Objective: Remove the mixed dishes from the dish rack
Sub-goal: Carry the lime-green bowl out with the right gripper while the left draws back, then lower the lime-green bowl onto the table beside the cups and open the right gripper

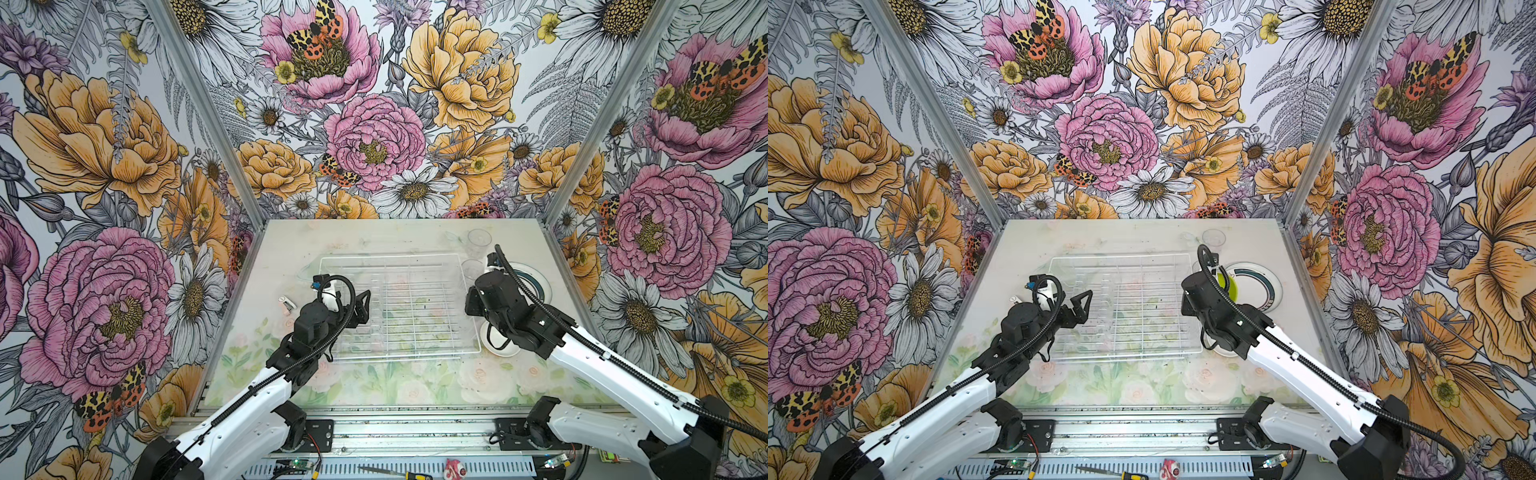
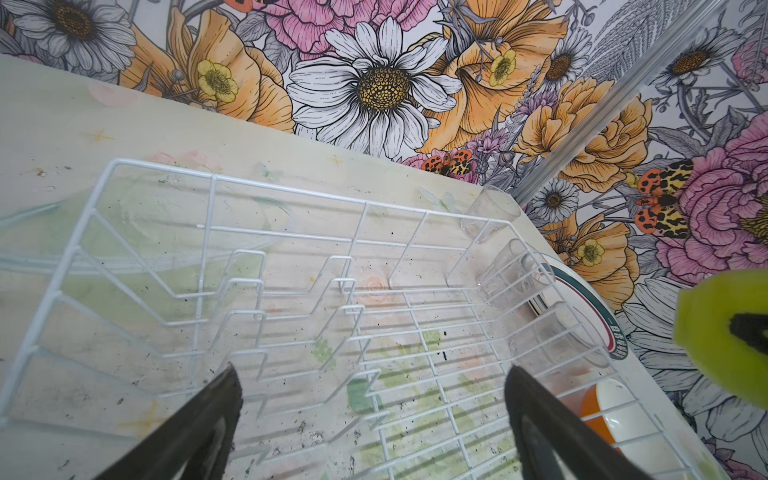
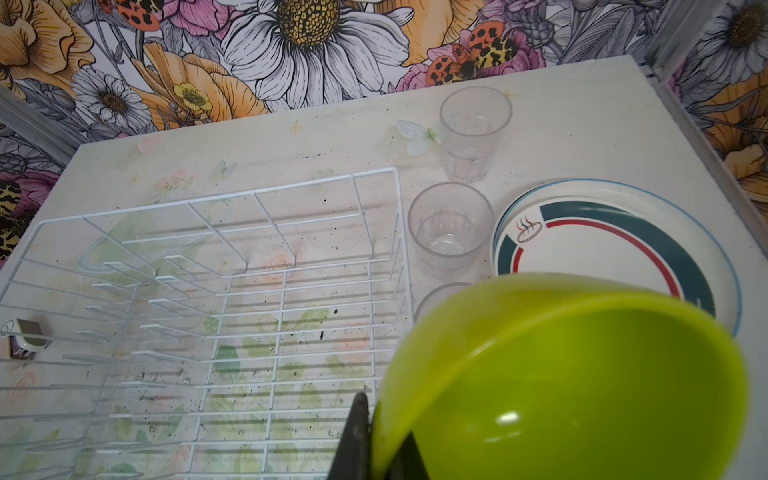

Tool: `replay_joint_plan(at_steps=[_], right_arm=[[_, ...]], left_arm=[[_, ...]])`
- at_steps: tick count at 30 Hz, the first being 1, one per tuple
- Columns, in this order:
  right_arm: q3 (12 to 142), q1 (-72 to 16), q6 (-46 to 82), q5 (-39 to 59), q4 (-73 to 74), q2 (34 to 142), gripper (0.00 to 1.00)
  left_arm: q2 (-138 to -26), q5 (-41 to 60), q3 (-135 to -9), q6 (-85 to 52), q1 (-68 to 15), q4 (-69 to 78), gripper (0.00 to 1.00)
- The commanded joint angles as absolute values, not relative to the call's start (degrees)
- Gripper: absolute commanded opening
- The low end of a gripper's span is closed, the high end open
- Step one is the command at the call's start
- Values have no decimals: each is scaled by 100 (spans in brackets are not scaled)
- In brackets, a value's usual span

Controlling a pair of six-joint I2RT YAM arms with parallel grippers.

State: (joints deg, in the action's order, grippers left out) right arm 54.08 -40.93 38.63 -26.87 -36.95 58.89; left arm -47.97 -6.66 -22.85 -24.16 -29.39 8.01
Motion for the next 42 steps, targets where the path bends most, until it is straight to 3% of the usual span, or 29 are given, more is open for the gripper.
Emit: replay_joint_plan(at_steps=[1,7,14,23,31,36,42], right_arm=[[5132,-4020,4096,-3153,-3613,5502,0],[4590,-3832,4524,-3281,-3765,5134,0],[4067,-3426,4963,-2512,-3770,5205,0],[4153,-3322,4848,-1662,-3766,6281,0],[4271,-3255,4773,-1464,-3769,6985,0],[4271,-3236,4740,-1447,-3769,6857,39],[4311,-3191,4603,-1421,-3771,6456,51]], left_arm=[[-4659,-756,-2180,-2537,-2883,976,99],[-4632,-781,-2159,-2566,-2876,985,99],[-4547,-891,-2154,-2601,-2860,899,99],[-4544,-923,-2217,-2711,-2800,781,99],[-4603,-598,-2501,-2978,-2491,436,99],[-4528,-659,-2565,-2989,-2393,347,99],[-4659,-681,-2724,-2949,-2265,182,99]])
